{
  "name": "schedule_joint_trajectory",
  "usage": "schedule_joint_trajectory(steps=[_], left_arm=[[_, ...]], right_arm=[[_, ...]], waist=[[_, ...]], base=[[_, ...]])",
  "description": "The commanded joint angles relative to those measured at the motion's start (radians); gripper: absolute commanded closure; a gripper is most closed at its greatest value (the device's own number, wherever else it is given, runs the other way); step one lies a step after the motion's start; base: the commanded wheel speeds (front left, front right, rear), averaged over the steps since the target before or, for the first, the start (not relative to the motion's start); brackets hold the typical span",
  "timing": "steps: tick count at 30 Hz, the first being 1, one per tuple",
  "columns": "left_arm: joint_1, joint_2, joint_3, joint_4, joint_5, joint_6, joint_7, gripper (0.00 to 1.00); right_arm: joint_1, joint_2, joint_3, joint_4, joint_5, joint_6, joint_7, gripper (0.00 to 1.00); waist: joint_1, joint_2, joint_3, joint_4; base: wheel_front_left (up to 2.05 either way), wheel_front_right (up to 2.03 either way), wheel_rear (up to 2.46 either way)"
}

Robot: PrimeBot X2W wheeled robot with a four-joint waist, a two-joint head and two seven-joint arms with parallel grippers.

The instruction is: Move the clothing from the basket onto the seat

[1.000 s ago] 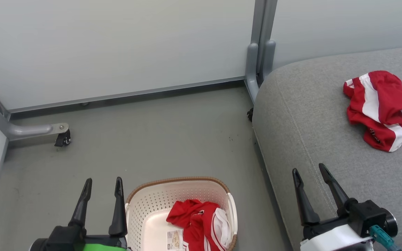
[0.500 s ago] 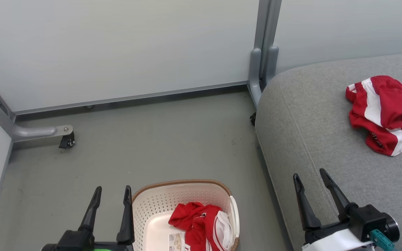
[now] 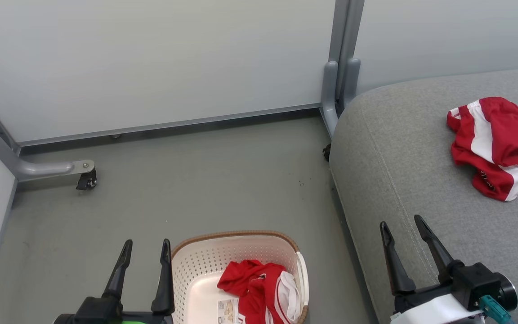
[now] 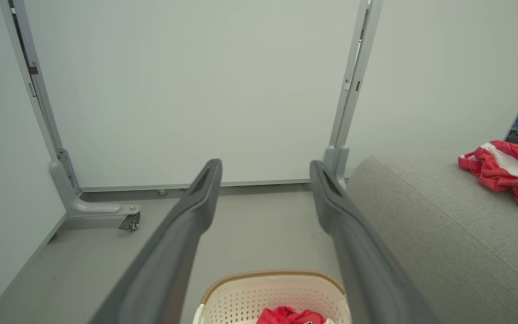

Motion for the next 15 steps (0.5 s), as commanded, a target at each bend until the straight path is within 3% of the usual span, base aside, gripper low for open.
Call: schedule_joint_trajectory(steps=[1, 15], left_arm=[[0.007, 0.003, 0.0, -0.001, -0.002, 0.004, -0.001, 0.0], [-0.035, 0.003, -0.01, 0.011, 0.01, -0.019, -0.001, 0.0]], right_arm=[[-0.006, -0.003, -0.002, -0.006, -0.01, -0.001, -0.003, 0.0], [-0.037, -0.002, -0.014, -0.013, -0.019, -0.001, -0.003, 0.0]], waist=[[0.0001, 0.0, 0.002, -0.001], [0.0001, 0.0, 0.075, -0.014]], base=[[0.0, 0.0, 0.0], [0.0, 0.0, 0.0]])
